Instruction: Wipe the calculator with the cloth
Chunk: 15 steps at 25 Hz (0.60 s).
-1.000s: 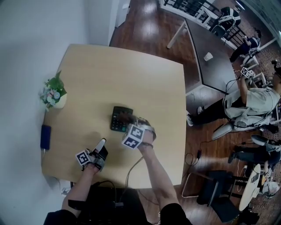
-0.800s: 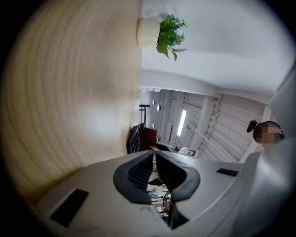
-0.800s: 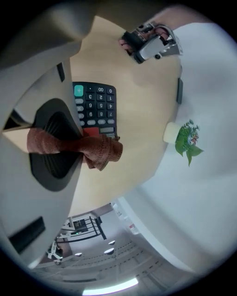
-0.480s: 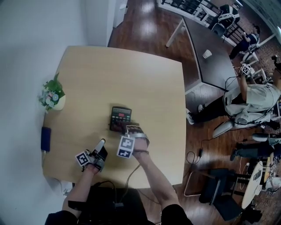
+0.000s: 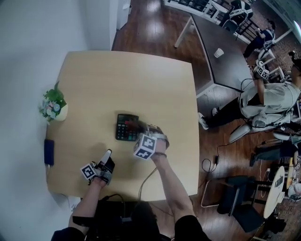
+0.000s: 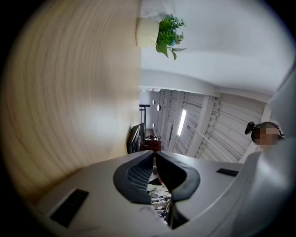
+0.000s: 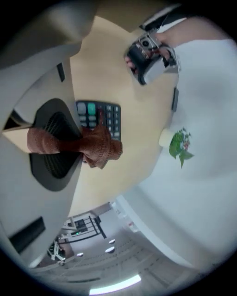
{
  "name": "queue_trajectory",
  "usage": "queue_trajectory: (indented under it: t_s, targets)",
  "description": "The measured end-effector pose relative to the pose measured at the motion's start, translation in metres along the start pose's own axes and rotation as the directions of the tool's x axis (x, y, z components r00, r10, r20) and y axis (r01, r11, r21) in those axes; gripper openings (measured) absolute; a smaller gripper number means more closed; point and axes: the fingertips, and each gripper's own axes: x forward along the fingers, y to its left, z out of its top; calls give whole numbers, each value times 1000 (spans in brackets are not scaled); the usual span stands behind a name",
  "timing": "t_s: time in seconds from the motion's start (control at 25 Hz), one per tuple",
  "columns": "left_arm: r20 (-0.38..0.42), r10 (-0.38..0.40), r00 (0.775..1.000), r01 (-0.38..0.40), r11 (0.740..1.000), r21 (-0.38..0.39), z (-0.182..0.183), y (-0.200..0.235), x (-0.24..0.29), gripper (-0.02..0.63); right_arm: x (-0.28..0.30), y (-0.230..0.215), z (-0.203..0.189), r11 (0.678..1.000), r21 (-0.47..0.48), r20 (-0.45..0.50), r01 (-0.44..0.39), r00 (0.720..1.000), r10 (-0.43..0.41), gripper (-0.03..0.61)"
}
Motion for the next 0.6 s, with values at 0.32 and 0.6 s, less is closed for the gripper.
queue_trajectory:
  t_s: [0.32,0.6]
  targets:
    - [-5,13,1000,-13,1000,7,-6,0,1,20,33,-9,0,995,-95,-22,1,1000,-3,66]
    - [-6,16,1000,-16,1000,11,-1,2,-1,18,1,87,-7,974,-192,-49,-117,993,109,66]
